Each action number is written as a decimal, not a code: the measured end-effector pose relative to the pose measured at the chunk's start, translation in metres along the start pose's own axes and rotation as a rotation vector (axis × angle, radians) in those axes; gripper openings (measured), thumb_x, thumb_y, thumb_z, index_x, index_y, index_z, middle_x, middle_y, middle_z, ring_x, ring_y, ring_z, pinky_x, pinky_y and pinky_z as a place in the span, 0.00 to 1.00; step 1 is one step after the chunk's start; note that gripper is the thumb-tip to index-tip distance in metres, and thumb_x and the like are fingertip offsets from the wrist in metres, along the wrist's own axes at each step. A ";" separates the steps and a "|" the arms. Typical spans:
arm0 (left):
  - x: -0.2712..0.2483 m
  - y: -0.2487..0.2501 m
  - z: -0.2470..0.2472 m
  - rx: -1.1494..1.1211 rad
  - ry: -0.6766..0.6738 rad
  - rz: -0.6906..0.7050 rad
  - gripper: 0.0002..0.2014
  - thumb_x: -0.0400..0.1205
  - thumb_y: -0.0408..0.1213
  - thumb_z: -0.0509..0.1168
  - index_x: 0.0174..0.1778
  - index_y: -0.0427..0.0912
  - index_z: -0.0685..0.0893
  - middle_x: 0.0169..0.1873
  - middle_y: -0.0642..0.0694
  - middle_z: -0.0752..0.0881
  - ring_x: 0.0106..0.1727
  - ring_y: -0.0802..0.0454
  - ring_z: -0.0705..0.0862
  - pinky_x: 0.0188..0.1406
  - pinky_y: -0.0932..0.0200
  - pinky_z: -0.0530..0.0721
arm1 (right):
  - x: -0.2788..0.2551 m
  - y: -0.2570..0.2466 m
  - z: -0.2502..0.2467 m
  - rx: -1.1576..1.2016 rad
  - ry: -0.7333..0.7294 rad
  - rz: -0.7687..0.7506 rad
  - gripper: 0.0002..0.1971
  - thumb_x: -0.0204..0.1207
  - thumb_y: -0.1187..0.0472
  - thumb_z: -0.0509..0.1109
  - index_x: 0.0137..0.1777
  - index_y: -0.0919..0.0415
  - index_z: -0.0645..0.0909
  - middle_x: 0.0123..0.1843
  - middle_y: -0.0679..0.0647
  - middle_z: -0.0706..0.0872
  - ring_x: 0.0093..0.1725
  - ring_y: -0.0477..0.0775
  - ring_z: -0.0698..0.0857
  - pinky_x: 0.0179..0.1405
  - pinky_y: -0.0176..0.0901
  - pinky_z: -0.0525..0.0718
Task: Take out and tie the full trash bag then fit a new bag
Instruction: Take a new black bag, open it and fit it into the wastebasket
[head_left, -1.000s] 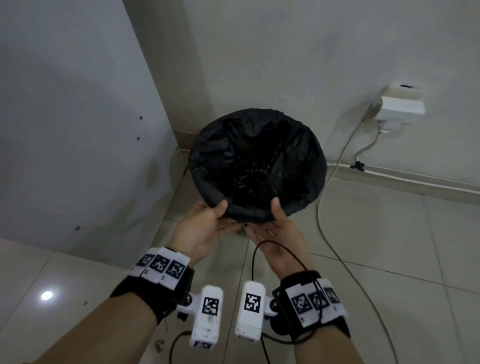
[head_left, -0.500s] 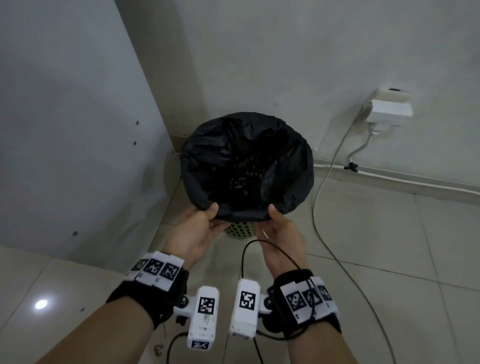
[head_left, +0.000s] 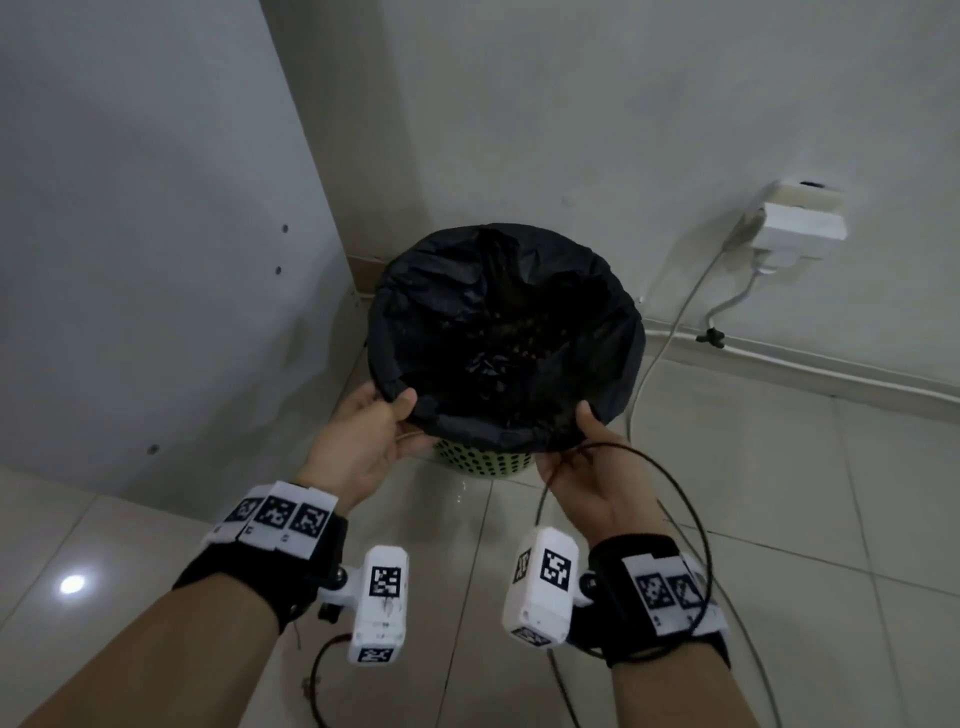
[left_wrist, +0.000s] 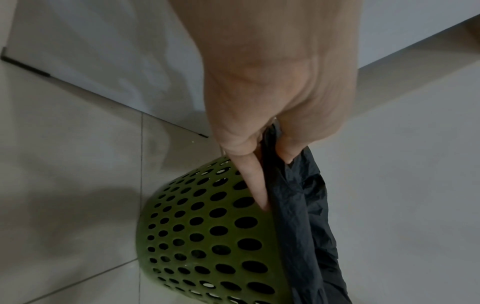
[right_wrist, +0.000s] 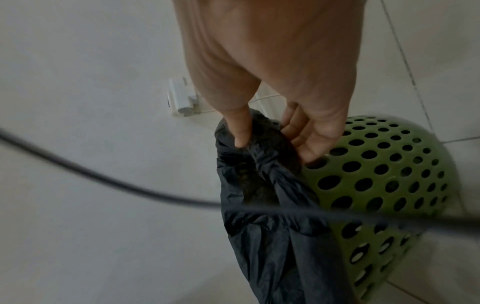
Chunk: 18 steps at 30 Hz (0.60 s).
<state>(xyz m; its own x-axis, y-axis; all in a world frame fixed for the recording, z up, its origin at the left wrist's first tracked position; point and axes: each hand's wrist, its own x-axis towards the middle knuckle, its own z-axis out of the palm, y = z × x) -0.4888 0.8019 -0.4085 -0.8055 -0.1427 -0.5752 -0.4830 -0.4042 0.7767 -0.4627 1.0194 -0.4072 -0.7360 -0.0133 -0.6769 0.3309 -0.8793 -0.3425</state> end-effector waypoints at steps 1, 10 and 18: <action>0.002 0.001 -0.001 -0.004 0.019 0.000 0.11 0.87 0.29 0.60 0.64 0.38 0.79 0.54 0.37 0.90 0.44 0.45 0.92 0.31 0.53 0.91 | -0.002 0.002 0.001 -0.005 -0.023 0.021 0.12 0.83 0.63 0.68 0.63 0.66 0.83 0.52 0.62 0.93 0.50 0.60 0.93 0.46 0.53 0.93; -0.029 -0.023 0.018 -0.010 -0.120 -0.120 0.15 0.86 0.43 0.64 0.65 0.40 0.84 0.52 0.39 0.92 0.53 0.44 0.90 0.46 0.44 0.91 | 0.001 0.040 0.002 -0.041 -0.119 -0.018 0.22 0.81 0.68 0.68 0.75 0.61 0.77 0.69 0.62 0.86 0.63 0.62 0.88 0.55 0.53 0.90; -0.020 -0.026 0.018 -0.023 -0.013 -0.026 0.14 0.89 0.32 0.59 0.70 0.35 0.77 0.63 0.35 0.87 0.60 0.36 0.88 0.57 0.44 0.88 | 0.010 0.024 -0.005 -0.044 -0.018 -0.147 0.13 0.81 0.64 0.70 0.63 0.67 0.83 0.63 0.61 0.89 0.60 0.63 0.88 0.56 0.52 0.88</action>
<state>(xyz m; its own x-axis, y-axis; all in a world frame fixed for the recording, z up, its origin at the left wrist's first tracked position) -0.4657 0.8313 -0.4129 -0.7969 -0.1204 -0.5921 -0.4963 -0.4283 0.7551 -0.4591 1.0001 -0.4249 -0.7884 0.1051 -0.6061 0.2445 -0.8506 -0.4656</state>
